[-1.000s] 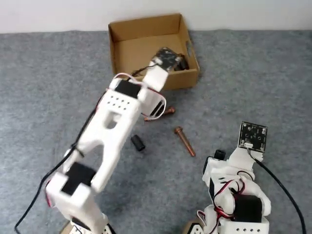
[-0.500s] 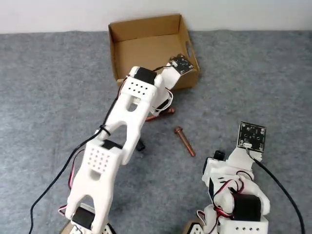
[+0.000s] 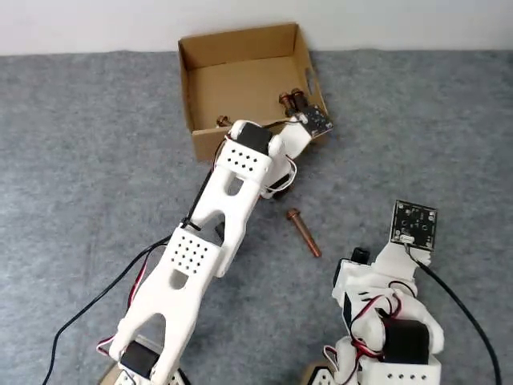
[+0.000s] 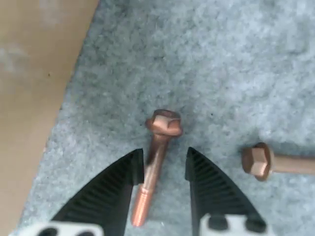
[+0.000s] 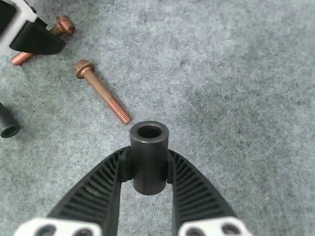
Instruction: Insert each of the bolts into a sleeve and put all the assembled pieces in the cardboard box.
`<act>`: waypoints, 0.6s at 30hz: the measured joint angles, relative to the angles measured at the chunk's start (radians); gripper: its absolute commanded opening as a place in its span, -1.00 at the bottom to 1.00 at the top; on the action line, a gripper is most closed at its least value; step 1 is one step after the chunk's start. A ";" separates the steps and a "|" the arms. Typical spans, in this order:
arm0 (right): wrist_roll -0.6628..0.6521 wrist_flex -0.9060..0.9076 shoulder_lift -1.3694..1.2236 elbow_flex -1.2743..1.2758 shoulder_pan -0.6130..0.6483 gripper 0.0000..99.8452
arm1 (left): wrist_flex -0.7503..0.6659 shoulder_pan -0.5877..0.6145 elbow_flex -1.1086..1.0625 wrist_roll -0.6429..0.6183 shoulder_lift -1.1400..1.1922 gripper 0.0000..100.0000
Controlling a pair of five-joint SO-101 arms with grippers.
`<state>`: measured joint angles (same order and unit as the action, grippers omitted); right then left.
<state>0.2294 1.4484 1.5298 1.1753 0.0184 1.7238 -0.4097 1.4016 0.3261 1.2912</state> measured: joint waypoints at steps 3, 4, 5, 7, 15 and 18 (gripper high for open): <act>0.000 0.000 0.000 0.000 0.000 -0.98 | 0.000 0.002 0.006 -0.005 0.020 -0.70; 0.000 0.000 0.000 0.000 0.000 -0.98 | 0.000 0.002 0.009 -0.005 0.020 -0.71; 0.000 0.000 0.000 0.000 0.000 -0.98 | 0.000 0.002 0.009 -0.005 0.020 -0.74; 0.000 0.000 0.000 0.000 0.000 -0.98 | 0.000 0.002 0.009 -0.005 0.020 -0.82; 0.000 0.000 0.000 0.000 0.000 -0.98 | 0.006 -0.005 0.009 0.026 0.021 -0.99; 0.000 0.000 0.000 0.000 0.000 -0.98 | 0.006 -0.009 0.009 0.026 0.023 -0.99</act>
<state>0.2294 1.4484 1.5298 1.1753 0.0184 1.7300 -0.4189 1.4108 0.3521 1.3142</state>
